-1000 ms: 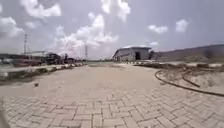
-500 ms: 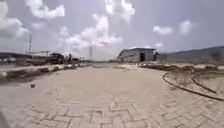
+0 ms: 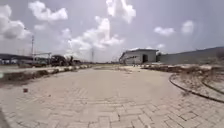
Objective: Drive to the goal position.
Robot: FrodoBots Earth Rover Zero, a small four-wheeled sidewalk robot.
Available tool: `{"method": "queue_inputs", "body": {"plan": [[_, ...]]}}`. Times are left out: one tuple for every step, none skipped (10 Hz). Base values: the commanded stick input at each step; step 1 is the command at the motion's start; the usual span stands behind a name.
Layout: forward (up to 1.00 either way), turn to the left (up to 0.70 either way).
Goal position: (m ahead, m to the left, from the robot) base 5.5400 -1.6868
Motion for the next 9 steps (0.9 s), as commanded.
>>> {"method": "queue_inputs", "body": {"plan": [[0.7, 0.05], [0.7, 0.09], [0.7, 0.14], [0.7, 0.14], [0.7, 0.0], [0.7, 0.0], [0.7, 0.0], [0.7, 0.0], [0.7, 0.0]]}}
